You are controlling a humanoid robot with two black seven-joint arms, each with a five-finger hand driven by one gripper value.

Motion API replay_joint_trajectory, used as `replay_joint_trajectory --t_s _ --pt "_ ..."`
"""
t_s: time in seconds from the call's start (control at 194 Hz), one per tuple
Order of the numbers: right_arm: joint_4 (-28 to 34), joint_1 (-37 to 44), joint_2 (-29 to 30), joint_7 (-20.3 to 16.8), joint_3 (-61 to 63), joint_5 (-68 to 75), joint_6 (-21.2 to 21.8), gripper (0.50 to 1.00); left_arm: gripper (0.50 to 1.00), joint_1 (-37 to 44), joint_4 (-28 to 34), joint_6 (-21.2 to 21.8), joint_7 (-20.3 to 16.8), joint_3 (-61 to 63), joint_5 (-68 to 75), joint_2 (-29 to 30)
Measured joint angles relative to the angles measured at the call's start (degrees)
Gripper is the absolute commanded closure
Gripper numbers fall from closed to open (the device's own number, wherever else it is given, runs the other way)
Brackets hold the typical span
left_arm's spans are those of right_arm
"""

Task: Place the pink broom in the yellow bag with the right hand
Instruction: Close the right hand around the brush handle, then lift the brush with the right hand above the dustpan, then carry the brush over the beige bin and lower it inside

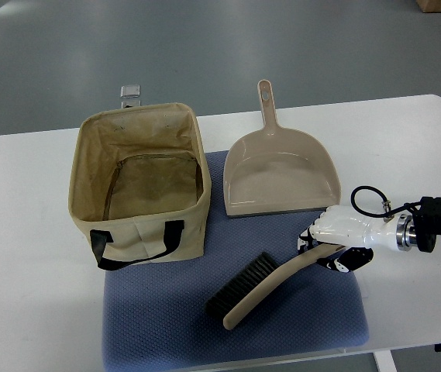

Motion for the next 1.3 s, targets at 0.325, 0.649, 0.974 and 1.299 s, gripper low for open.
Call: replay_joint_trajectory --t_s 0.325,0.649,0.974,1.299 --pt "-0.3 6.3 -4.5 2.3 1.3 3.3 -6.2 1.000 0.500 0.0 0.0 0.0 0.0 0.0 0.0 0.0" --pt "-1.9 12.9 -8.7 4.2 6.2 10.1 -7.2 1.000 0.500 0.0 0.0 0.0 0.0 0.0 0.0 0.0" --pt "-4.7 24.6 -9.3 4.5 7.2 14.3 -7.2 1.000 0.500 0.0 0.0 0.0 0.0 0.0 0.0 0.0" --pt "-10.7 35.7 0.1 4.2 6.6 14.0 -6.9 1.000 0.500 0.0 0.0 0.0 0.0 0.0 0.0 0.0"
